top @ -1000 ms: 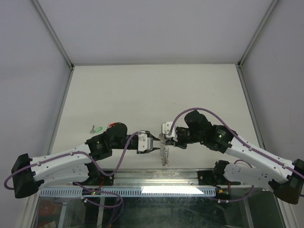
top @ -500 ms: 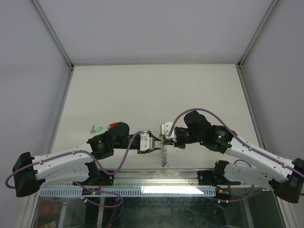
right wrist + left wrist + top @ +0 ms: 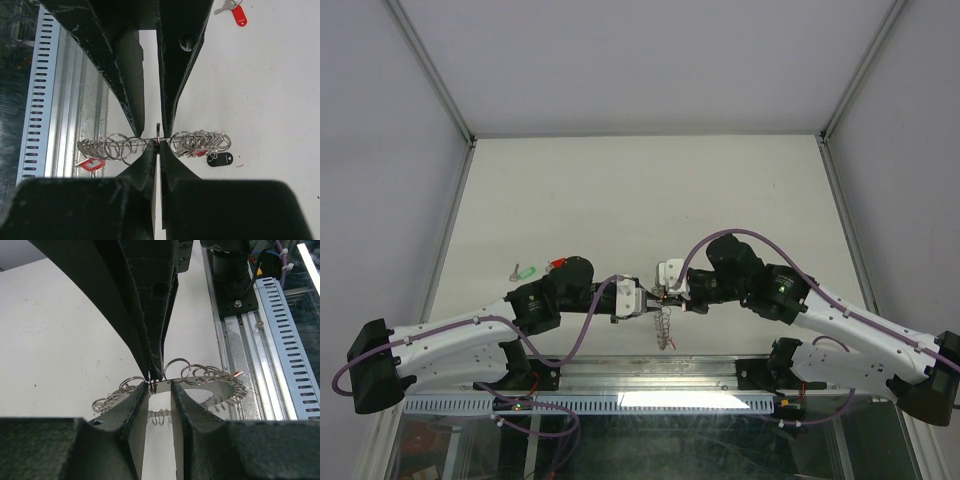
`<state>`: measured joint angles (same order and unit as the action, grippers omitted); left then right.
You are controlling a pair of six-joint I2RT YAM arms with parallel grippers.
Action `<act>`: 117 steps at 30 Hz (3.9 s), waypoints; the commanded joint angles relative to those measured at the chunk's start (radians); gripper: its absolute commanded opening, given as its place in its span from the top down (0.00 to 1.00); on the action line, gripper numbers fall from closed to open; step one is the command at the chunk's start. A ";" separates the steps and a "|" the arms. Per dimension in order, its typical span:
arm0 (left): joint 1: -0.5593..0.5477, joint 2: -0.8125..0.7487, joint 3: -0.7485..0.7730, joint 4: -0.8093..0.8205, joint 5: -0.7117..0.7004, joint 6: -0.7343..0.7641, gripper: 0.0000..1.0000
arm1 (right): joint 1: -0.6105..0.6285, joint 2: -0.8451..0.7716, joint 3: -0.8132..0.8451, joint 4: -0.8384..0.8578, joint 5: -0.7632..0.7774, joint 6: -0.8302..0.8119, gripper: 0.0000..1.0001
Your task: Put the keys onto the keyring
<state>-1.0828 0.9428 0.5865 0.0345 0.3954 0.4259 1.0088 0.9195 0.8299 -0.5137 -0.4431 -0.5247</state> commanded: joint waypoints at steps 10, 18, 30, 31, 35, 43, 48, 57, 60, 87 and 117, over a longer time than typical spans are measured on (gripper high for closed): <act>0.003 -0.002 0.043 0.050 -0.006 -0.010 0.83 | 0.031 -0.007 0.027 0.064 -0.028 -0.012 1.00; 0.003 -0.001 0.046 0.047 -0.018 -0.011 0.91 | 0.045 -0.001 0.028 0.066 -0.025 -0.009 1.00; 0.003 0.012 0.054 0.039 -0.030 -0.016 0.83 | 0.063 0.018 0.027 0.084 -0.017 0.000 1.00; 0.003 0.013 0.056 0.036 -0.030 -0.017 0.85 | 0.065 0.018 0.028 0.086 -0.017 0.000 1.00; 0.003 0.018 0.059 0.035 -0.030 -0.020 0.89 | 0.068 0.019 0.023 0.094 -0.013 0.005 1.00; 0.005 0.046 0.087 -0.003 -0.018 -0.021 1.00 | 0.070 0.012 0.006 0.113 -0.007 0.023 1.00; 0.018 0.052 0.098 -0.015 -0.030 -0.040 1.00 | 0.070 0.005 0.002 0.116 0.014 0.035 0.95; 0.032 0.024 0.077 -0.010 -0.046 -0.035 1.00 | 0.070 -0.051 -0.033 0.151 0.112 0.086 0.75; 0.032 0.024 0.073 -0.011 -0.055 -0.038 1.00 | 0.070 -0.081 -0.048 0.168 0.161 0.115 0.64; 0.037 -0.073 0.009 -0.132 -0.161 -0.085 1.00 | -0.289 0.177 0.075 0.069 0.343 0.777 0.65; 0.042 -0.149 -0.033 -0.177 -0.217 -0.115 1.00 | -0.265 0.637 0.080 0.240 0.162 0.605 0.70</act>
<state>-1.0519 0.8074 0.5449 -0.2028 0.1833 0.3218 0.7387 1.5543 0.8604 -0.3416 -0.2573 0.1070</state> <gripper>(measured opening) 0.006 0.305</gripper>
